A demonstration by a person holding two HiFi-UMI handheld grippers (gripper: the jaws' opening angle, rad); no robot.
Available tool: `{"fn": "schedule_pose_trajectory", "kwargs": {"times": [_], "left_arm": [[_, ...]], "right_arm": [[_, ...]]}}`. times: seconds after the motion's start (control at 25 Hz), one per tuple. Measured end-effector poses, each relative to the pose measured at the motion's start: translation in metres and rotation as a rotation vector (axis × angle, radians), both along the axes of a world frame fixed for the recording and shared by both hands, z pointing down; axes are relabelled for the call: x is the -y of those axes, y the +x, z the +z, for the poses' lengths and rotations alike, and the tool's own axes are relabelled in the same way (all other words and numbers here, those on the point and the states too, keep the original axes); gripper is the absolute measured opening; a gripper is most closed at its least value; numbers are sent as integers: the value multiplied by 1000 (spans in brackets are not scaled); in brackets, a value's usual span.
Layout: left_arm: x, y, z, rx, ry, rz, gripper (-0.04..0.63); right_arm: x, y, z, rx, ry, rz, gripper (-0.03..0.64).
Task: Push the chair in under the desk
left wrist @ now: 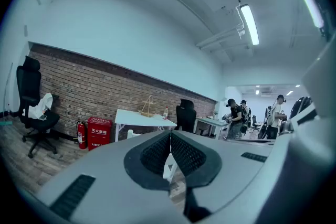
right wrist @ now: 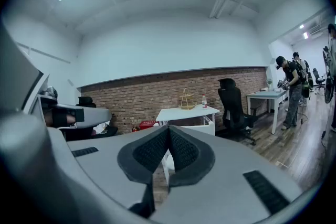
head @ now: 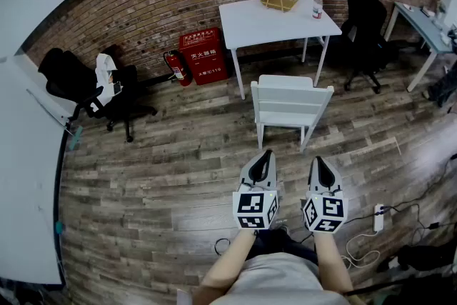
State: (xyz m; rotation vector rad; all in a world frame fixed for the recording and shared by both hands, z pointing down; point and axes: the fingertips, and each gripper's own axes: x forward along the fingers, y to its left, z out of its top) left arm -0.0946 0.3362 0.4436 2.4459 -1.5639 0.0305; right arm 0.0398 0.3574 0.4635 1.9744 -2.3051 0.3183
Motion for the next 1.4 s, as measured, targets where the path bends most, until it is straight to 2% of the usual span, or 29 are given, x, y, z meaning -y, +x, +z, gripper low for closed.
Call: {"fn": "schedule_pose_trajectory", "kwargs": {"times": [0.52,0.8,1.4], "left_arm": [[9,3,0,13,5,1,17],[12,15,4,21,-2,2,17],[13,44,18,42,-19,-22,17]], "right_arm": [[8,6,-4,17,24,10,15],[12,13,-3,40,25,-15,15],[15,45,7,10,13,-61,15]]}}
